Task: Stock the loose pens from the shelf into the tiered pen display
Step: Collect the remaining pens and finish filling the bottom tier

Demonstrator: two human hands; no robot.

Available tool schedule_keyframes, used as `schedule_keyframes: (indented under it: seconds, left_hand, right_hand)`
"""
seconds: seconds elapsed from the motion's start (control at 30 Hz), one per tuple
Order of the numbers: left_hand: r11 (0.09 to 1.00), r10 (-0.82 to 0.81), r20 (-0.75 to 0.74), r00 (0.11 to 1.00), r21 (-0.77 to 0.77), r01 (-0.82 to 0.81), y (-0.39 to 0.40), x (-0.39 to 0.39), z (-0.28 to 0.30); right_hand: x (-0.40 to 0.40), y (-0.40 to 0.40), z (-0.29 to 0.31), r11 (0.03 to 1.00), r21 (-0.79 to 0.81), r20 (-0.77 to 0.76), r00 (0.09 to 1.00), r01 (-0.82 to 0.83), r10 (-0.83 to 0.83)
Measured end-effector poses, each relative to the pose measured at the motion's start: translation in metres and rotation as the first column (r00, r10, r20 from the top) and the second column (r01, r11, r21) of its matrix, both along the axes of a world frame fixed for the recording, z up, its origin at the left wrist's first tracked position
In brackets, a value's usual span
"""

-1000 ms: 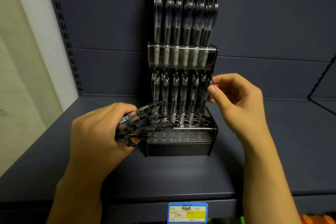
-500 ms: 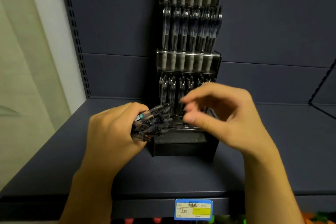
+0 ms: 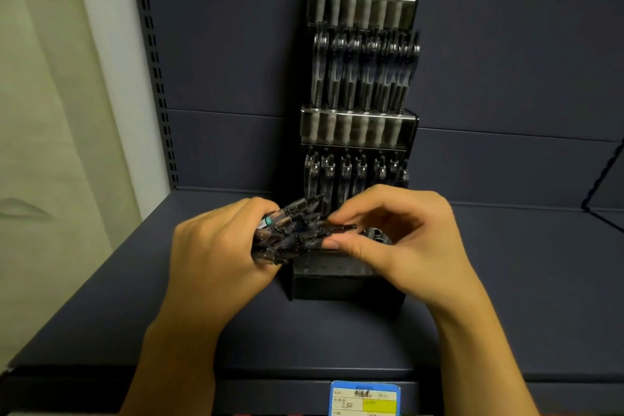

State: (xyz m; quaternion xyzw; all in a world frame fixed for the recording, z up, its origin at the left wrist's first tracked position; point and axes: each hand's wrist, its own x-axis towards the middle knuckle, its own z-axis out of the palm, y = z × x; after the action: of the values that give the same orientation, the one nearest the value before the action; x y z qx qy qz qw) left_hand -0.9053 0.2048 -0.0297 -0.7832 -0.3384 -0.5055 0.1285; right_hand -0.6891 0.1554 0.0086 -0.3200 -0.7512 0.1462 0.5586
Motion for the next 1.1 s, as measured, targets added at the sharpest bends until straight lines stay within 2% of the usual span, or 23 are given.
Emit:
schedule_keyframes:
  seconds: [0.4, 0.47, 0.6, 0.73, 0.9, 1.1]
  left_hand:
    - [0.999, 0.038, 0.031, 0.999, -0.001, -0.038, 0.003, -0.004, -0.001]
    - [0.997, 0.076, 0.043, 0.996, -0.011, -0.075, 0.004, -0.008, -0.002]
    - [0.992, 0.122, 0.1, 0.987, 0.002, -0.123, 0.005, -0.013, -0.002]
    - [0.994, 0.102, 0.102, 0.989, 0.013, -0.104, 0.006, -0.011, -0.003]
    - [0.997, 0.071, 0.084, 0.994, 0.019, -0.072, 0.008, -0.012, -0.004]
    - [0.998, 0.053, 0.068, 0.996, 0.018, -0.054, 0.007, -0.011, -0.004]
  right_hand:
    - [0.012, 0.006, -0.003, 1.0, 0.03, -0.131, 0.991, -0.007, 0.011]
    - [0.019, 0.01, -0.002, 0.997, 0.068, -0.238, 0.971, 0.021, -0.004]
    - [0.037, 0.012, 0.016, 0.998, 0.066, -0.521, 0.853, 0.017, 0.02]
    - [0.034, 0.015, 0.028, 0.996, 0.052, -0.625, 0.775, -0.074, 0.09]
    - [0.026, 0.018, 0.035, 0.998, -0.034, -0.668, 0.744, -0.049, 0.014]
    - [0.009, 0.018, 0.045, 0.989, -0.116, -0.502, 0.854, 0.088, -0.135]
